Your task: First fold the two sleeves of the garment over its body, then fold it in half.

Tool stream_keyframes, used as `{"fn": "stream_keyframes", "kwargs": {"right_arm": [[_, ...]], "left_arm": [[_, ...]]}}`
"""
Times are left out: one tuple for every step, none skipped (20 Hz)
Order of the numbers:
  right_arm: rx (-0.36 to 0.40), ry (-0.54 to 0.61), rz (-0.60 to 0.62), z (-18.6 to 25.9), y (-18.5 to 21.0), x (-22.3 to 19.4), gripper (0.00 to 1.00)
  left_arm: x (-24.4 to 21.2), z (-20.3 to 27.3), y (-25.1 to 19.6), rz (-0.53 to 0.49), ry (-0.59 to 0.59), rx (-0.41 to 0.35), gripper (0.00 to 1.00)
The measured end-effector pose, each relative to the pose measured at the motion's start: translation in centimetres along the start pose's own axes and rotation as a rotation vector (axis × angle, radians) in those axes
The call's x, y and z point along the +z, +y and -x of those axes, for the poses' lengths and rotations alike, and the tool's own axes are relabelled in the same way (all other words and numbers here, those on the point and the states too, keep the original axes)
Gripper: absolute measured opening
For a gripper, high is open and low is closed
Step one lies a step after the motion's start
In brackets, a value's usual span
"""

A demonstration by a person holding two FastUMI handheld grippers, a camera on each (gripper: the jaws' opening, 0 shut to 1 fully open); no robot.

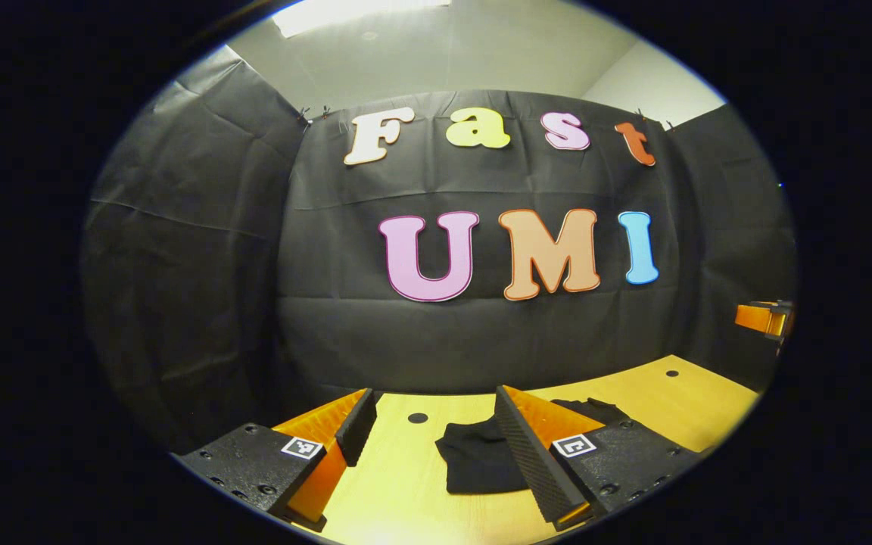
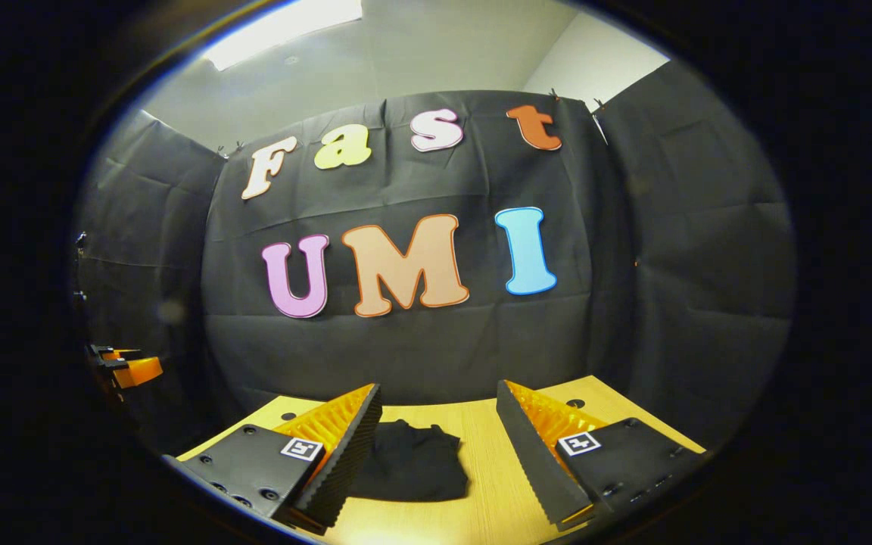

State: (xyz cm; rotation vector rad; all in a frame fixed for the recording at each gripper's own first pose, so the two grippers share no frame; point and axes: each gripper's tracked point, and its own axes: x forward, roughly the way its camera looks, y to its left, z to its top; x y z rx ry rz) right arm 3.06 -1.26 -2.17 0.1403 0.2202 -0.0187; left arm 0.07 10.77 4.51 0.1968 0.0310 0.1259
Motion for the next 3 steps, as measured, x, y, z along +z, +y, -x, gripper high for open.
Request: {"fn": "stream_keyframes", "kwargs": {"right_arm": [[0.001,-0.007,0.003,1.3,0.2,0.1,0.96],[0.005,-0.010,0.006,2.5,0.5,0.1,0.96],[0.009,-0.009,0.010,3.4,0.7,0.0,0.92]], "left_arm": [[0.5,1.1,0.3,-0.007,-0.012,-0.002,0.95],[1.1,1.9,0.8,-0.015,-0.025,0.003,0.95],[1.6,2.8,1.1,-0.022,-0.038,0.007,0.95]]}}
